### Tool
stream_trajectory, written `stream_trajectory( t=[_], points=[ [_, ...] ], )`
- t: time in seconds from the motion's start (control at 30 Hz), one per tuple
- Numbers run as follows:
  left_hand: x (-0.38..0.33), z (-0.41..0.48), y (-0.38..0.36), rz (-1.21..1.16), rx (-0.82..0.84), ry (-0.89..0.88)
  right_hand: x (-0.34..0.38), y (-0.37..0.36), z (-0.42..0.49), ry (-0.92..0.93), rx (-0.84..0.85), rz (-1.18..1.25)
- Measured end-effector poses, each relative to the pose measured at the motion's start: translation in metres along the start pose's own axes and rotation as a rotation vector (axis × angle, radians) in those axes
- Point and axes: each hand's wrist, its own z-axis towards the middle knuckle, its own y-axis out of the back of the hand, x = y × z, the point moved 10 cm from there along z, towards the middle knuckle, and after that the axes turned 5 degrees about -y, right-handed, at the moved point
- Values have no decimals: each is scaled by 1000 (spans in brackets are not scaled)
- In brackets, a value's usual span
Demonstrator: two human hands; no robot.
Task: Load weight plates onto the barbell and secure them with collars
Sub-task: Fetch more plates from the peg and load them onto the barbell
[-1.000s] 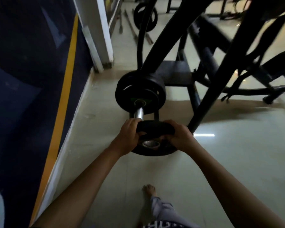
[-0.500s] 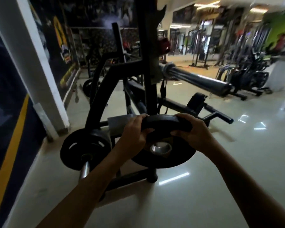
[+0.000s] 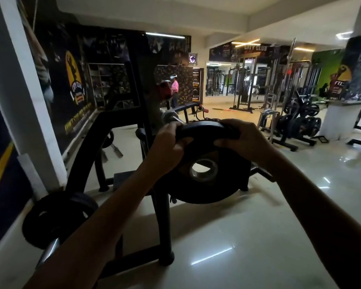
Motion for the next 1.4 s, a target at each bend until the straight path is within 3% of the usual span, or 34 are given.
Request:
stream_trajectory(
  t=[0.67,0.8,0.93,1.2,1.4],
  points=[
    [58,84,-19,20,-59,69,-62,-10,108,-26,151,135],
    [95,108,-18,164,-62,78,-74,-28,143,31,127,139],
    [112,125,-29,426,7,-59,-97,-61,172,113,153,-99],
    [160,172,-38,547,-10,-150,-119,-92,218,202,-55,-185],
    [221,219,-40,592,-3,-131,-137,-127,278,206,-93,-279]
  ],
)
